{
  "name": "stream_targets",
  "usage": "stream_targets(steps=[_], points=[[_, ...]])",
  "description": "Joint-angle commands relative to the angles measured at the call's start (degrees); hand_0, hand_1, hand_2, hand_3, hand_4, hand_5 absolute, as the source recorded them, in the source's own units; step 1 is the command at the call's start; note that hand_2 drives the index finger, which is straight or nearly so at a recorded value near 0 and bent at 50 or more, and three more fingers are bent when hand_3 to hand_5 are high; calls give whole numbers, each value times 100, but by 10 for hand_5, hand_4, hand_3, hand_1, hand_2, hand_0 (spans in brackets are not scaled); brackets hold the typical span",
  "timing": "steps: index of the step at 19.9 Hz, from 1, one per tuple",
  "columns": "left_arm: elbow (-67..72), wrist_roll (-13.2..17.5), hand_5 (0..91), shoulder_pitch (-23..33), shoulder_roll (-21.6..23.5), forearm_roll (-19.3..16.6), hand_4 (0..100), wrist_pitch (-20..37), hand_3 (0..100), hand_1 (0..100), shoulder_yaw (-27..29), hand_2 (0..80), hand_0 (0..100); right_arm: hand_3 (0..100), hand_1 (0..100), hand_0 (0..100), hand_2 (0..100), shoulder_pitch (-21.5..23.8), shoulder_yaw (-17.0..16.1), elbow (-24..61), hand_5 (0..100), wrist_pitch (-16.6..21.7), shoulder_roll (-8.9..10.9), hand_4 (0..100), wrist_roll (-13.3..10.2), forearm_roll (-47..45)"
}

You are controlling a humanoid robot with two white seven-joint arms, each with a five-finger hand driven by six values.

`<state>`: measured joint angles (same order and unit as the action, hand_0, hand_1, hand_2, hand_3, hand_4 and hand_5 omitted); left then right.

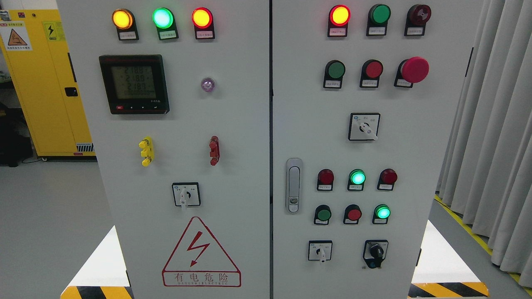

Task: Turn on light switch 1

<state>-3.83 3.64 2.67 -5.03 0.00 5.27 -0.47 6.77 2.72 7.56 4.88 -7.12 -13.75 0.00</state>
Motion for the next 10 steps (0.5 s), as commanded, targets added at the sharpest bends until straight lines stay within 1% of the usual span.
stream_targets(steps=[1, 4, 6, 8, 10], points=[[-56, -4, 0, 5, -7, 123, 0, 53, 0, 147, -138, 0, 90, 0, 500, 0, 40, 0, 0, 0, 0, -5, 0, 0, 4, -167], [-152, -4, 0, 14, 20, 123, 0, 123, 0, 147, -129, 0, 91, 0, 500, 0, 40, 0, 0, 0, 0, -5, 0, 0, 4, -167], [-485, -13, 0, 84, 20, 114, 0, 123, 0, 150, -42, 0, 90, 0, 500, 0, 40, 0, 0, 0, 0, -5, 0, 0, 4, -167], [-880, -74, 0, 268, 20, 97, 0, 123, 0, 155, 177, 0, 88, 0, 500, 0, 40, 0, 0, 0, 0, -5, 0, 0, 4, -167], [-1355, -118, 0, 435, 29, 88, 0, 132, 0, 167, 222, 0, 85, 0, 500, 0, 40, 0, 0, 0, 0, -5, 0, 0, 4, -167]])
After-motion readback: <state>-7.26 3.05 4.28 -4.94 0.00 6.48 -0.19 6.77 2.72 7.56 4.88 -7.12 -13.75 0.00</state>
